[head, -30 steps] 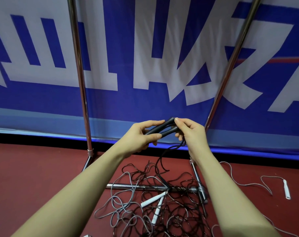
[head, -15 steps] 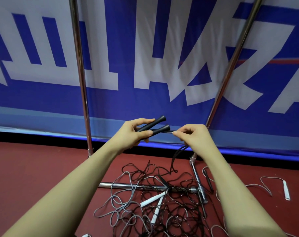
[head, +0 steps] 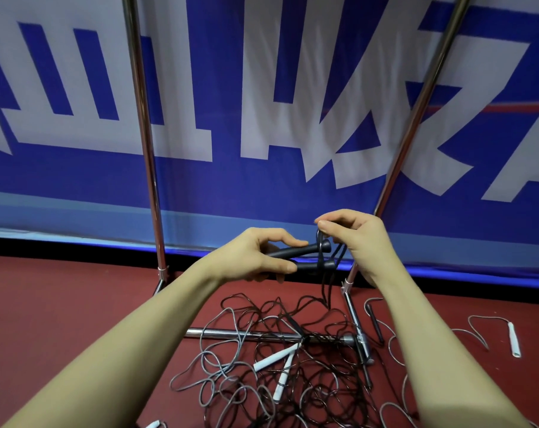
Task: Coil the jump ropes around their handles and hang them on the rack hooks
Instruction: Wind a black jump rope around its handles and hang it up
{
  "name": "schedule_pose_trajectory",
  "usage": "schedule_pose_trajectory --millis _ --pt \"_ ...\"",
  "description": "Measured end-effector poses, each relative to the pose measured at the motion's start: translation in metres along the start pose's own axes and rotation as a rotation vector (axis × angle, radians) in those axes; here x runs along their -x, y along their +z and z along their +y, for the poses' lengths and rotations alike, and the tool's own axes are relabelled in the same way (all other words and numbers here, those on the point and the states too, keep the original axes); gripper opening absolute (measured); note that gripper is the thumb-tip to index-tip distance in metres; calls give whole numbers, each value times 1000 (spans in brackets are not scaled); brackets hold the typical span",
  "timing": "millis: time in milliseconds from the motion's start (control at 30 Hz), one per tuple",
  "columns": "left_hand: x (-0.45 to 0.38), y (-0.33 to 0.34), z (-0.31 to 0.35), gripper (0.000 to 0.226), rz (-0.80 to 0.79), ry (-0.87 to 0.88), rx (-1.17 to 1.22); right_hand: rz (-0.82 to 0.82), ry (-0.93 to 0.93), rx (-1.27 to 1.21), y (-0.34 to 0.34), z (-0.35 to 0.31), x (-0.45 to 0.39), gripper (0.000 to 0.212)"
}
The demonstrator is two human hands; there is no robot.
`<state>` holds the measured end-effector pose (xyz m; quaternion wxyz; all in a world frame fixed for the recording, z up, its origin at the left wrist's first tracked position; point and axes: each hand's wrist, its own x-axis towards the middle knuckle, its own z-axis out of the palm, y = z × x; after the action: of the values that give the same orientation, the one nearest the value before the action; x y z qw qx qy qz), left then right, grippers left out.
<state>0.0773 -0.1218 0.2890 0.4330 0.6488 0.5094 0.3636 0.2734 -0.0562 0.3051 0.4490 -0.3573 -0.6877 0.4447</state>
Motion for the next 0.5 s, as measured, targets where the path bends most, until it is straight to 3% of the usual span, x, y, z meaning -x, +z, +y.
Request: schedule_pose_trajectory --millis 267,433,500 --pt "2 6 19 15 107 181 148 5 147 -347 5 6 0 26" --pt "0 6 22 39 93 171 210 -46 180 -514 6 13 -2 27" --pt "-2 5 22 35 138 171 171 -57 191 -492 7 14 -3 25"
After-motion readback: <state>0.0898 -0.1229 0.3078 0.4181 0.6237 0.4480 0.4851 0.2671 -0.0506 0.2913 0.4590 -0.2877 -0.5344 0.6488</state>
